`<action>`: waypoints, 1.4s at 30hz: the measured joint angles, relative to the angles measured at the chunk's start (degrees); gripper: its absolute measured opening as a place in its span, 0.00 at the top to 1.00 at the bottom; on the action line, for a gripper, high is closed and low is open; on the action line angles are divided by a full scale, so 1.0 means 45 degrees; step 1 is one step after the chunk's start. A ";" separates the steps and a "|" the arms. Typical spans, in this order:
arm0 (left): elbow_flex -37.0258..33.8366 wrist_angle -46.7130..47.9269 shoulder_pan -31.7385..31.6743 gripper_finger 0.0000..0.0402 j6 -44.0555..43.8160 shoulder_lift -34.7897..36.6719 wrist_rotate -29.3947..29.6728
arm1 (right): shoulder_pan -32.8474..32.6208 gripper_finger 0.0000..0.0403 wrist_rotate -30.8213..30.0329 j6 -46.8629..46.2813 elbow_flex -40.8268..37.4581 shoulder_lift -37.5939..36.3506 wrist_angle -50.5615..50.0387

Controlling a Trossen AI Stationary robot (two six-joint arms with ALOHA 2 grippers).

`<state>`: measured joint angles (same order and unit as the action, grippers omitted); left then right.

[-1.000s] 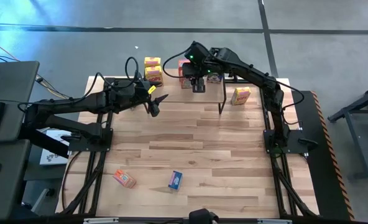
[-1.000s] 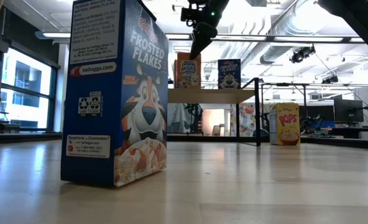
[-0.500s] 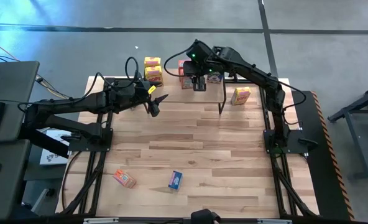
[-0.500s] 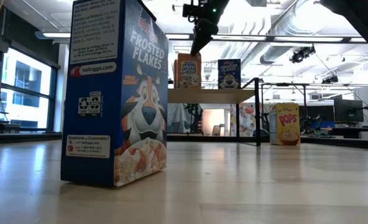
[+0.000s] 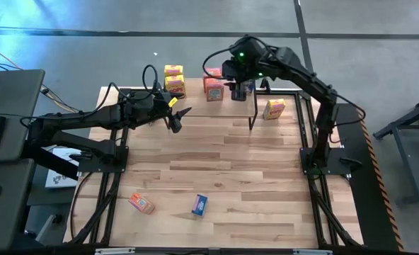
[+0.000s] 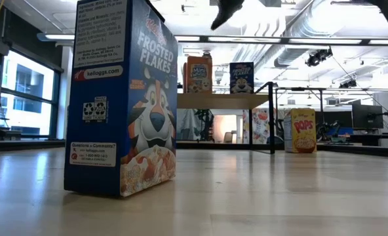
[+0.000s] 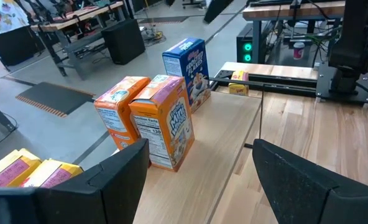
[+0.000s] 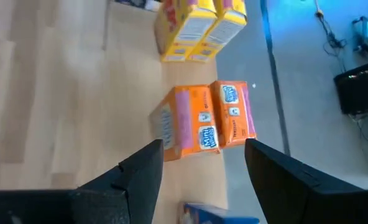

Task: Stack cereal on shelf
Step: Put the top blue cereal box aligned with the other blue cereal box on the shelf

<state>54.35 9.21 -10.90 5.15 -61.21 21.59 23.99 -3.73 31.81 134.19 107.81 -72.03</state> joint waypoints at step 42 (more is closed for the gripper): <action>0.0000 0.2880 0.0104 0.31 -0.1902 0.1205 0.1133 | -0.1793 0.46 0.1724 -0.3722 -0.0015 -0.2773 -0.3997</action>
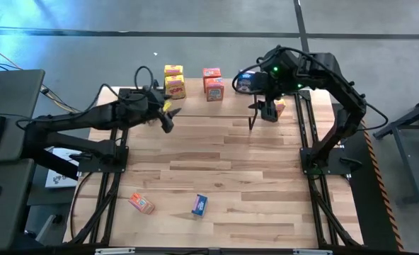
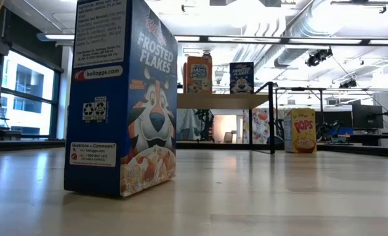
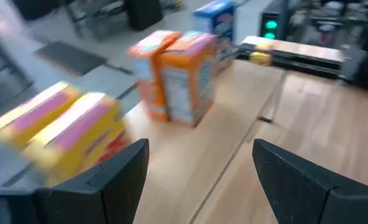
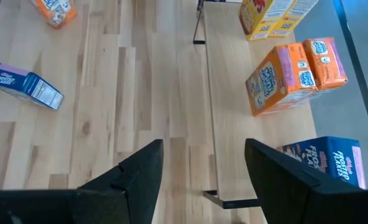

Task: Stack cereal on shelf
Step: Put the top blue cereal box aligned with the other blue cereal box on the shelf

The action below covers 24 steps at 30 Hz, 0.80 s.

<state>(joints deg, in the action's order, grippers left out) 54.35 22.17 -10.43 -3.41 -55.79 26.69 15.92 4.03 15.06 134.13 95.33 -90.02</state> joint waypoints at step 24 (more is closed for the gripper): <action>0.0000 0.8029 -0.3167 0.31 -0.4543 0.1754 0.1689 | -0.0242 0.46 -0.1098 -0.0819 0.0000 0.0005 0.0000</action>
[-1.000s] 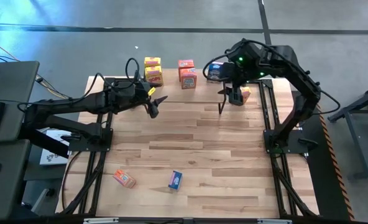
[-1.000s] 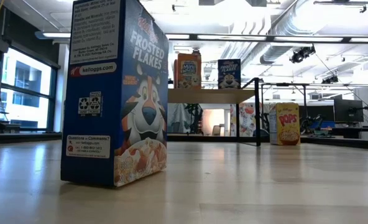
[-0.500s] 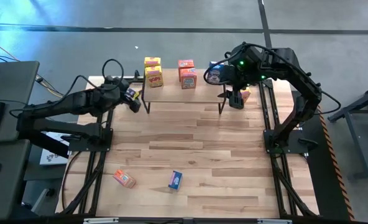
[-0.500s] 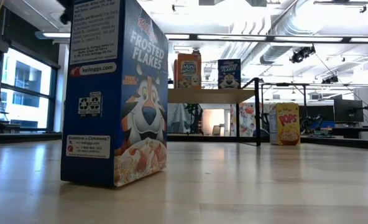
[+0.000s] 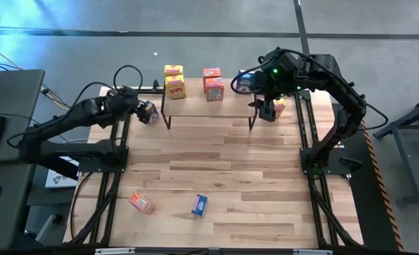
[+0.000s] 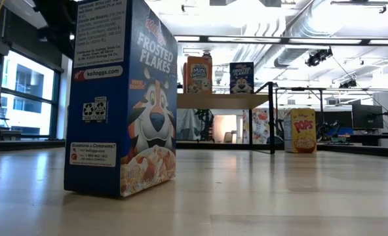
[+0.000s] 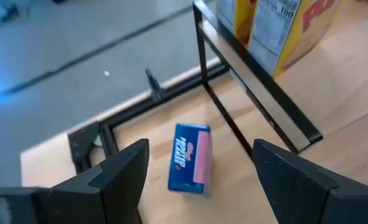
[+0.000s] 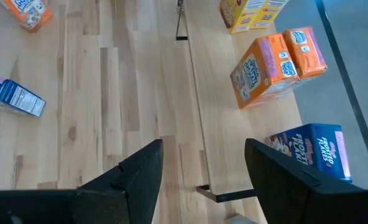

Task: Stack cereal on shelf
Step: Put the top blue cereal box aligned with the other blue cereal box on the shelf

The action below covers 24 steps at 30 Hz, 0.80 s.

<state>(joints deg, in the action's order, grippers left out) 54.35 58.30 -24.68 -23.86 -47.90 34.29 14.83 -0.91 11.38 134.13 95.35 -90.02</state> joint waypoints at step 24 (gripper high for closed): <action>-0.0015 0.0811 -0.4066 0.31 0.1725 -0.2671 -0.2861 | 0.0010 0.46 -0.1163 0.0126 0.0000 0.0005 0.0005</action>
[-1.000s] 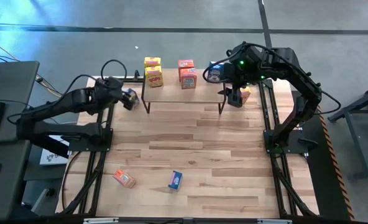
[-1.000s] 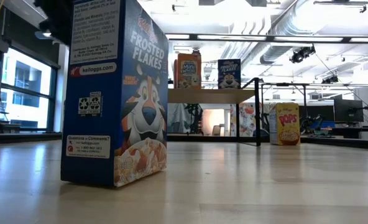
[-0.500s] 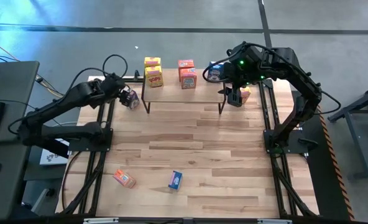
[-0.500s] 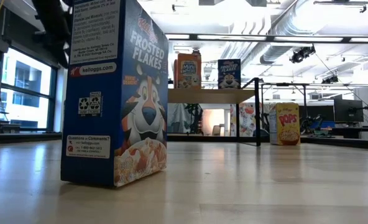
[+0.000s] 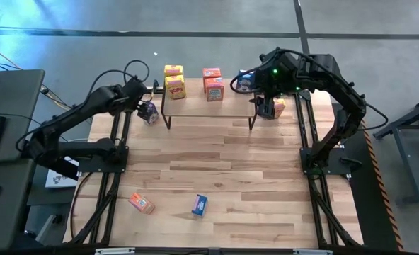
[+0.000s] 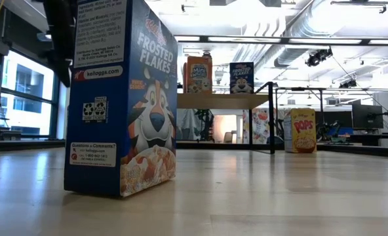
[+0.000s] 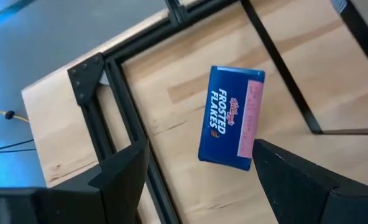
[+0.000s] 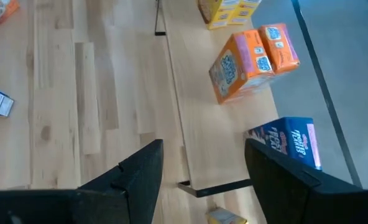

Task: Stack cereal on shelf
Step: Put the top blue cereal box aligned with the other blue cereal box on the shelf

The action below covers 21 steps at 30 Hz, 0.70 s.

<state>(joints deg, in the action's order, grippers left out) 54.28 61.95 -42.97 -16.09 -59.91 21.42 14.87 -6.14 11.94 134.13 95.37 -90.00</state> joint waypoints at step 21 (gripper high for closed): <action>0.0000 -0.0049 -0.0366 0.31 0.1310 -0.0383 -0.0551 | 0.0029 0.46 -0.0856 -0.0024 0.0000 0.0005 -0.0005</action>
<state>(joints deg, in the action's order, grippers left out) 54.28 61.73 -44.62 -10.20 -61.64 18.94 15.00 -10.00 11.84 134.13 95.39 -90.02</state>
